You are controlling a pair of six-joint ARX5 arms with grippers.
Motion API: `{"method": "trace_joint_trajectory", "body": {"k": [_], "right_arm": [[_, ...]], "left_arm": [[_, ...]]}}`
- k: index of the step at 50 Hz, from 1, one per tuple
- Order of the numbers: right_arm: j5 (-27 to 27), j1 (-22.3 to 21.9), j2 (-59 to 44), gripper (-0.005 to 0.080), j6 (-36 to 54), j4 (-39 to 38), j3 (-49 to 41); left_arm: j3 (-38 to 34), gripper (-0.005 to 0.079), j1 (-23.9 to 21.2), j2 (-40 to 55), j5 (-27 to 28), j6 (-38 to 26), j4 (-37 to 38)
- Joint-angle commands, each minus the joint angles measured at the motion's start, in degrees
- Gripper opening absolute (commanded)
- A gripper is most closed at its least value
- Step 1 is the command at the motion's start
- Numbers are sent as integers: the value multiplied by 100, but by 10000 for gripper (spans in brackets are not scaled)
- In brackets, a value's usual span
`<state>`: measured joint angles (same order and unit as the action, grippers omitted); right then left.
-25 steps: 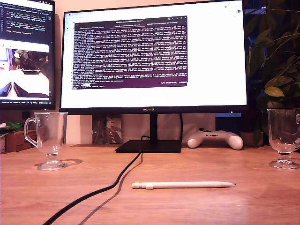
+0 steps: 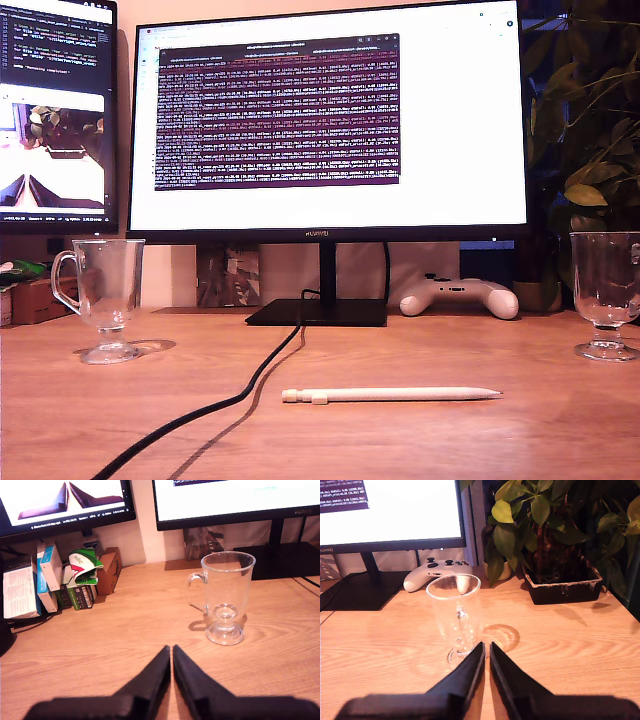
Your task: Pick the small glass cups in front of you with each of your hands, and place them behind the white pen
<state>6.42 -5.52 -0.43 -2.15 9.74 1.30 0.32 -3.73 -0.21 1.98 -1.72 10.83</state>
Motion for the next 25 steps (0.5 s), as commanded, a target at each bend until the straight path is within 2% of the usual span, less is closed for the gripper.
{"method": "trace_joint_trajectory", "body": {"k": [1, 5, 9, 11, 12, 14, 16, 20, 22, 25], "right_arm": [[-28, 26, 33, -13, -44, -46, -92], [-20, 26, 33, -13, -68, -48, -92], [153, 26, 33, -13, -382, -92, -92], [278, 26, 33, -13, -619, -151, -92], [354, 26, 33, -13, -787, -188, -92], [481, 26, 33, -13, -1051, -273, -92], [651, 26, 33, -13, -1285, -321, -92], [651, 26, 33, -13, -1814, -348, -90], [649, 26, 33, -13, -2402, -341, -87], [649, 24, 33, -13, -2826, -339, -87]], "left_arm": [[-170, -21, -9, -48, 22, -13, 114], [-170, -21, -9, -48, 138, 79, 68], [-170, -21, -20, -48, 437, 868, -157], [-170, -21, -20, -48, 566, 868, -264], [-170, -21, -20, -48, 629, 1189, -334], [-170, -21, -20, -48, 774, 1314, -501], [-170, -21, -20, -48, 946, 1744, -715], [-146, -21, -20, -48, 1276, 2031, -1202], [-87, -21, -20, -48, 1401, 2055, -1394], [107, -21, -20, -48, 1486, 2212, -1440]]}}
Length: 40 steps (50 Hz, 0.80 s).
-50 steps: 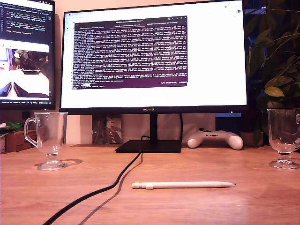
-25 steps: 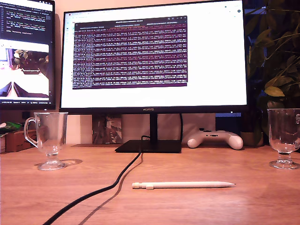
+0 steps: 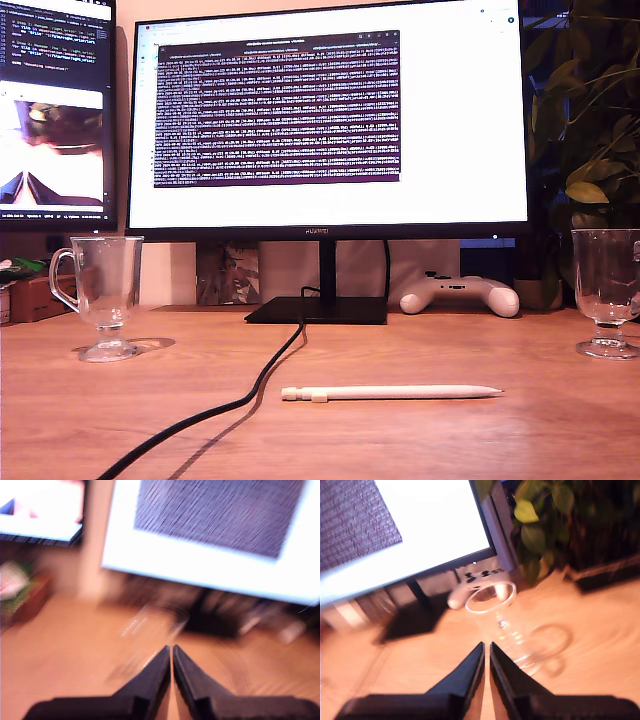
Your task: Pick the small glass cups in front of you with each of your hands, and place them behind the white pen
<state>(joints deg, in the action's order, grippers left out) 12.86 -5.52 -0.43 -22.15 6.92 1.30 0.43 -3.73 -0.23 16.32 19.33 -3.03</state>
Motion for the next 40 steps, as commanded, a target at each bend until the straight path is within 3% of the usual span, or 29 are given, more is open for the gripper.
{"method": "trace_joint_trajectory", "body": {"k": [1, 5, 9, 12, 21, 25, 40], "right_arm": [[4, 24, 33, -13, -994, -57, -87], [118, 26, 33, -13, -1709, -120, -81], [839, 26, 33, -13, -1862, -258, 68], [1069, 28, 20, -13, -1853, -192, 334], [1058, 26, -348, -13, -1460, 444, 1547], [1060, 22, -752, -13, -1012, 911, 2122], [1060, 26, -3001, -13, 149, 2940, 3978]], "left_arm": [[168, -21, -20, -46, 76, 186, -28], [579, -21, -20, -7, 201, 190, 234], [1095, -21, -20, 138, 319, 188, 688], [1528, -21, -20, 393, 481, 186, 1102], [2870, -21, -20, 1917, 1134, -238, 2365], [3392, -21, -20, 2717, 1276, -903, 2785], [4385, -21, -17, 4601, 1318, -1823, 3357]]}}
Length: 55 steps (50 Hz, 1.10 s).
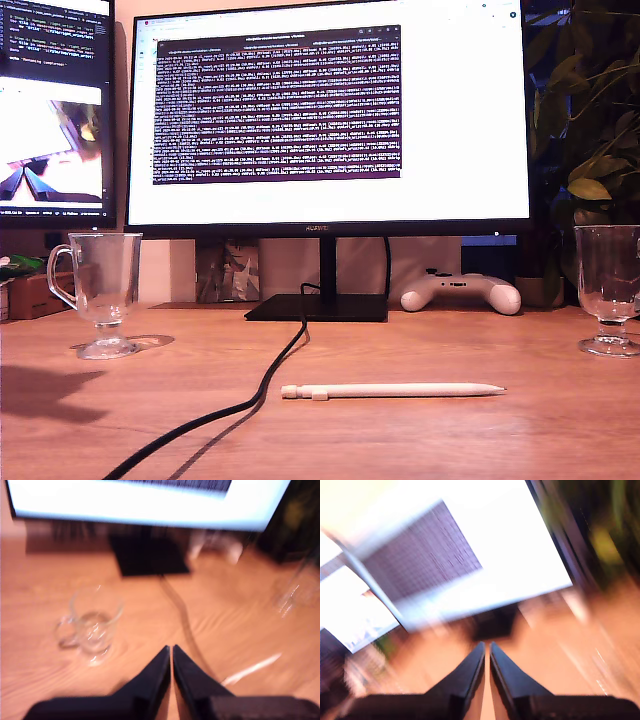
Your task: Pick the small glass cups in front of you with each of your hands, and place them behind the white pen
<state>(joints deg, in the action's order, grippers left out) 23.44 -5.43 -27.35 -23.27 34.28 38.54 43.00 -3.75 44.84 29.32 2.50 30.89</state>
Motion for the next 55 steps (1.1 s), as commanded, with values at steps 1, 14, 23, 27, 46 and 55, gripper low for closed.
{"method": "trace_joint_trajectory", "body": {"k": [1, 14, 23, 27, 46, 55], "right_arm": [[0, 17, -525, -13, 348, 232, 382], [-616, 20, -2684, -13, 1045, 1834, 2312], [-1051, 83, -3895, -13, 1272, 2841, 3397], [-1320, 223, -4369, -13, 1412, 3071, 3670], [-2306, 1169, -5541, -13, 1611, 3220, 4072], [-2437, 1261, -5921, -11, 1628, 3200, 4072]], "left_arm": [[155, -21, -15, 170, 17, -140, -35], [247, -21, -15, 660, 22, -201, -190], [247, -21, -15, 656, 24, -297, -348], [247, -21, -15, 667, 24, -297, -396], [872, -21, -15, 2000, -138, -570, 81], [1381, -21, -15, 2608, -396, -807, 431]]}}
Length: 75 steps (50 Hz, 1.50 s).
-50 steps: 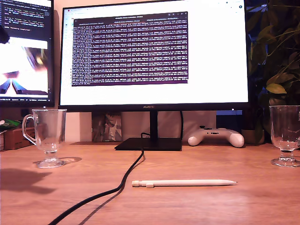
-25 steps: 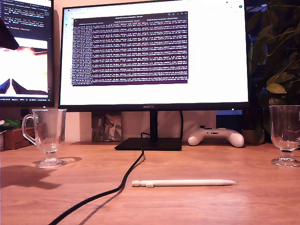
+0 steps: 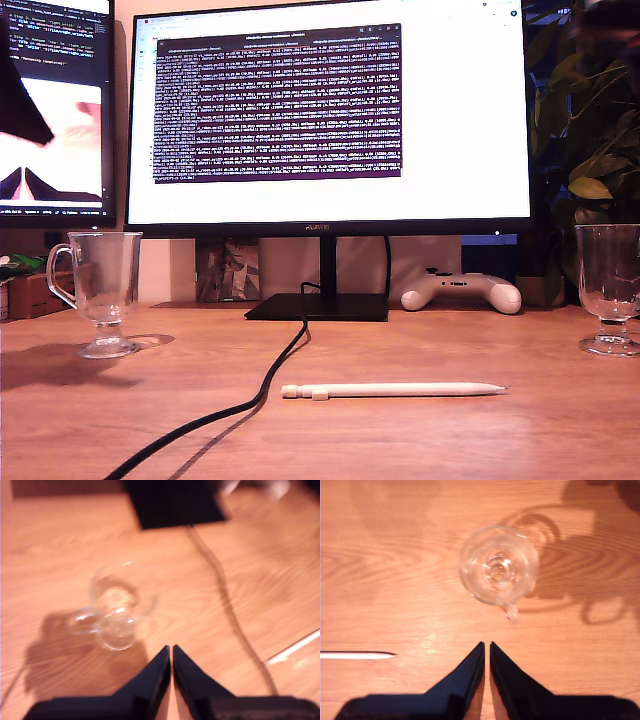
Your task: Pick the small glass cups in front of you with each of your hands, and place them behind the white pen
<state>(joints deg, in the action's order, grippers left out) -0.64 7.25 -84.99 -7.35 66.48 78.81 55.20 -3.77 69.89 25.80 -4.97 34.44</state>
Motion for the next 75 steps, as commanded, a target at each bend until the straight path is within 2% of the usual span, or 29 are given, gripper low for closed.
{"method": "trace_joint_trajectory", "body": {"k": [1, 7, 12, 16, 19, 23, 43, 75], "right_arm": [[-59, -7, -181, -11, 37, -11, 46], [-308, -9, -376, -10, 142, 26, 46], [-343, -7, -426, 19, 195, -24, 46], [-339, -7, -448, 94, 315, -57, 46], [-339, -9, -492, 190, 315, -50, 46], [-341, -9, -564, 245, 417, 26, 46], [-597, -13, -820, 247, 601, -188, 46], [-597, -17, -1137, 229, 699, -105, 44]], "left_arm": [[219, -21, -13, 151, -109, -68, 153], [433, -21, -57, 358, -501, -155, 461], [452, -21, -116, 372, -527, -186, 446], [463, -21, -136, 372, -527, -260, 413], [487, -21, -160, 372, -527, -260, 411], [520, -21, -179, 372, -525, -260, 411], [592, -21, -192, 372, -522, -260, 411], [601, -21, -192, 372, -525, -260, 317]]}}
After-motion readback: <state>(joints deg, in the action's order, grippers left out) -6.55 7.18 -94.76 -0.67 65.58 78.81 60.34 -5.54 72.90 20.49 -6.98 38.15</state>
